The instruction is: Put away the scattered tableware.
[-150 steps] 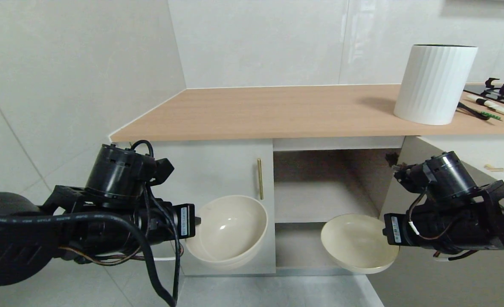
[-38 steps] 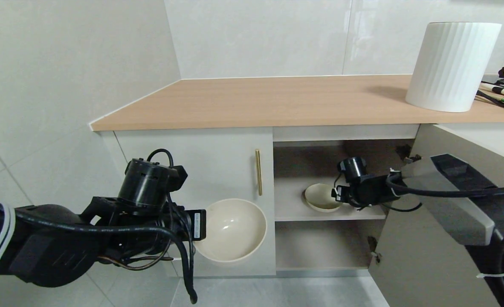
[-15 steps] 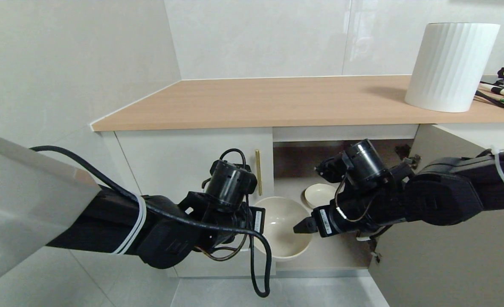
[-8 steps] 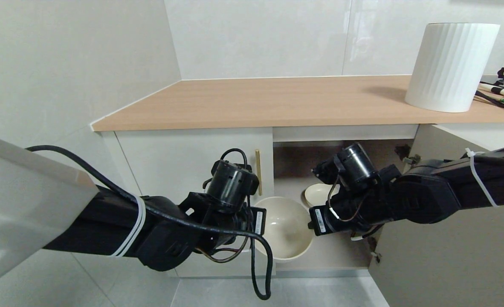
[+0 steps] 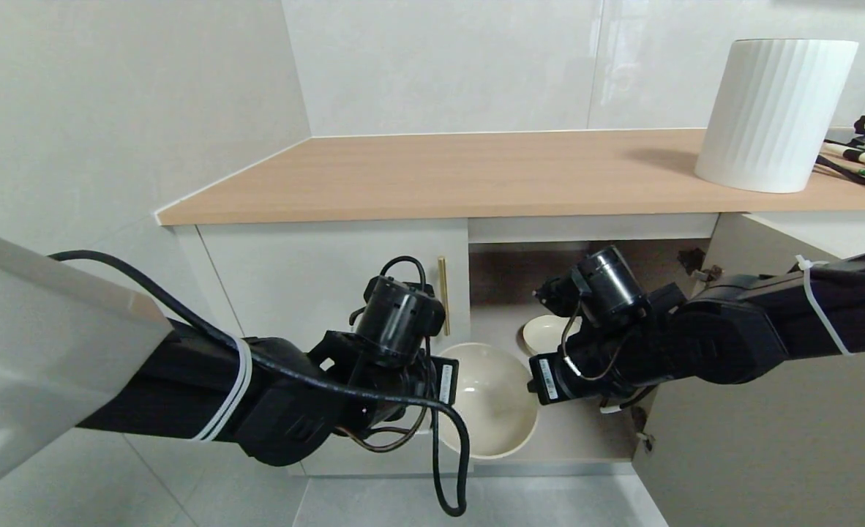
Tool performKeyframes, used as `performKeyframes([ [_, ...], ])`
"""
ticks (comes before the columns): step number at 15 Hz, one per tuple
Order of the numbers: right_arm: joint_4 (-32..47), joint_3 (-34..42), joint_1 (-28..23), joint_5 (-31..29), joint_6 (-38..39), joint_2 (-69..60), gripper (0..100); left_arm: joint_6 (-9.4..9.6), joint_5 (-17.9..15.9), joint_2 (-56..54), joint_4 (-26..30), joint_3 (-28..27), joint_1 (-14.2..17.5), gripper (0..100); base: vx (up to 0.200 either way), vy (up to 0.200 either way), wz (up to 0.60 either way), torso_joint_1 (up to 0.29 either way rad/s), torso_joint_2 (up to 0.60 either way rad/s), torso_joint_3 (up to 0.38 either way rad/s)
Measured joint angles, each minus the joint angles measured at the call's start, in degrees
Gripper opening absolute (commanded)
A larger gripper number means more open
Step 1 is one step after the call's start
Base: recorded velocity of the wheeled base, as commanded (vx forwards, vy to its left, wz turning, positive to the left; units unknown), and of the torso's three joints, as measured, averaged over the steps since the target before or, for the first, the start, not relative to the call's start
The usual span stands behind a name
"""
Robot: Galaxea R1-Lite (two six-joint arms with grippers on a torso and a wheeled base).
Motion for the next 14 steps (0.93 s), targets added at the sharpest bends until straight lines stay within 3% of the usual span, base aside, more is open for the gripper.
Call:
performKeyframes([
  [8, 1.01, -0.74, -1.07, -2.96, -0.17, 1.08, 0, -0.06, 0.51, -2.34, 0.06, 0.0, 1.68, 100, 0.0, 0.0, 0.0, 0.0, 0.0, 0.0],
  [14, 4.13, -7.53, -9.47, -6.78, -0.11, 6.86, 0, -0.04, 0.62, -6.17, 0.51, 0.33, 4.52, 100, 0.0, 0.0, 0.0, 0.0, 0.0, 0.0],
])
